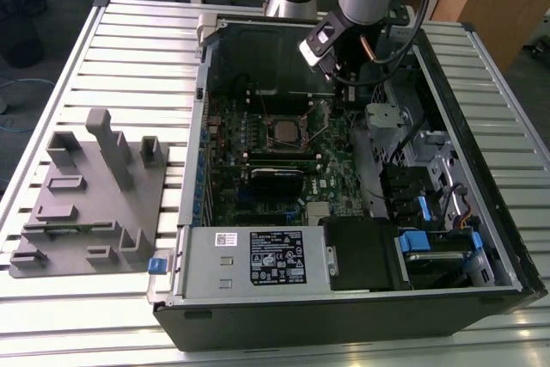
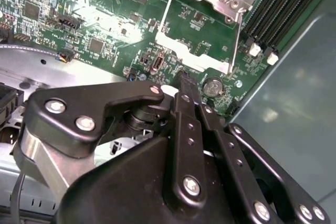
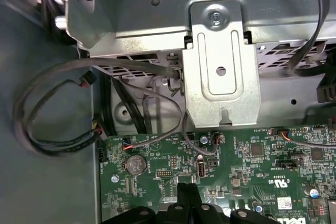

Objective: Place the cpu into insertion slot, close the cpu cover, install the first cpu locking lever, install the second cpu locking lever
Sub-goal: 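Close the cpu cover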

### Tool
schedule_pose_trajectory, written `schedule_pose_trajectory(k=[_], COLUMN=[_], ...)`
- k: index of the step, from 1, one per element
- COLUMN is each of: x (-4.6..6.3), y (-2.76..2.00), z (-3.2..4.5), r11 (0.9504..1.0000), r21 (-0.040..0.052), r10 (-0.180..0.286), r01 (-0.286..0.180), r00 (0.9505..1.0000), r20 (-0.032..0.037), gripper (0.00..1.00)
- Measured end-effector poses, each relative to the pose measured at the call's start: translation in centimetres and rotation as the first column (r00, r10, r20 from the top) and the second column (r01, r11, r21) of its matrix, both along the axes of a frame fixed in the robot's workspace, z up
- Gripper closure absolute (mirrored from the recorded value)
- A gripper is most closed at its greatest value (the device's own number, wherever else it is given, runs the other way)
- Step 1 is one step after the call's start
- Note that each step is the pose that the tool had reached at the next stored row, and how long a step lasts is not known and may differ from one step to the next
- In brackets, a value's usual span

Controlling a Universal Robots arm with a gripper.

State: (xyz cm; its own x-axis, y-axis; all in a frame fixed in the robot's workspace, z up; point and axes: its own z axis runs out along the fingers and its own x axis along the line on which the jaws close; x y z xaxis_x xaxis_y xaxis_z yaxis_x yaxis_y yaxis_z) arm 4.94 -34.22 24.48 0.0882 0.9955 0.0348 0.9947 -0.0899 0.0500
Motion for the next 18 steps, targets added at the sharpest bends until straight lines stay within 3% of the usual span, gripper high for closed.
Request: schedule_pose_trajectory(k=[10,18], x=[0.0,-1.3], y=[0.00,0.00], z=[-0.36,-0.37], r11=[1.0000,1.0000], r21=[-0.0029,-0.0030], r10=[0.000,0.000], r01=[0.000,0.000], r00=[1.0000,1.0000], r20=[-0.0004,0.0003], gripper=[0.89,0.89])
